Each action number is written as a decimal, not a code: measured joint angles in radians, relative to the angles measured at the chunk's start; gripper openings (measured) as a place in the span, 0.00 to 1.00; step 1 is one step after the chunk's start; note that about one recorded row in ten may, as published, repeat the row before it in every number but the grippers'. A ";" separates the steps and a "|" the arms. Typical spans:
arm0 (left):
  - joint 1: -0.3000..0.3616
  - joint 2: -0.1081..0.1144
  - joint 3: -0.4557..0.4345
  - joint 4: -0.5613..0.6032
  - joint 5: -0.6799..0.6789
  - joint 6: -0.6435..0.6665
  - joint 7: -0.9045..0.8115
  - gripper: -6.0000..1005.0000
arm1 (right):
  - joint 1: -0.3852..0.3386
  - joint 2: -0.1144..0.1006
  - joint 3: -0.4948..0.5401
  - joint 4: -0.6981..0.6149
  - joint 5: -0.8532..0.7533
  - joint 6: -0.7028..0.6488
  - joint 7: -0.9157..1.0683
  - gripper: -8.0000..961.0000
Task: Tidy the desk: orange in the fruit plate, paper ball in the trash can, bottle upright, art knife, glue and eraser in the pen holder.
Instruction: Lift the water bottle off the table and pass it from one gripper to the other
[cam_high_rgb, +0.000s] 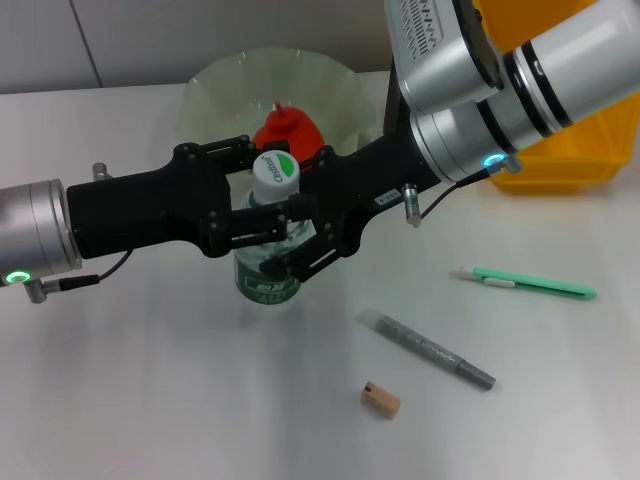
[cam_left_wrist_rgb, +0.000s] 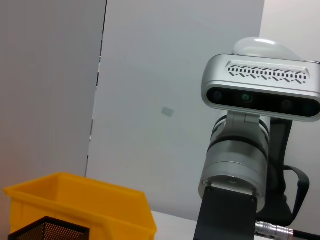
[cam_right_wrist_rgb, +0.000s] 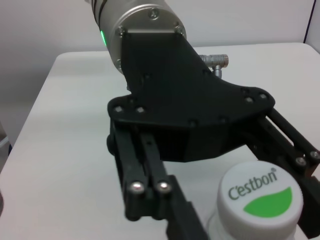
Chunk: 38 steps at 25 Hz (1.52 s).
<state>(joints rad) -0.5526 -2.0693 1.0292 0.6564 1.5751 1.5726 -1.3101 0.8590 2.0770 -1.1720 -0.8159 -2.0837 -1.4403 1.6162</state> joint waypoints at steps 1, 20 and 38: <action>0.000 0.000 0.000 0.000 0.000 -0.003 0.000 0.74 | 0.000 0.000 0.000 0.000 0.000 0.000 0.000 0.83; -0.001 0.000 -0.007 0.002 -0.003 -0.015 -0.012 0.49 | -0.006 0.003 0.000 -0.010 0.004 0.001 -0.002 0.83; -0.002 0.004 -0.010 0.002 -0.008 -0.038 -0.023 0.46 | -0.022 0.003 0.011 -0.010 0.029 0.009 0.001 0.83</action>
<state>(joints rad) -0.5548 -2.0653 1.0196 0.6584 1.5676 1.5350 -1.3331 0.8373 2.0802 -1.1612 -0.8261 -2.0543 -1.4313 1.6175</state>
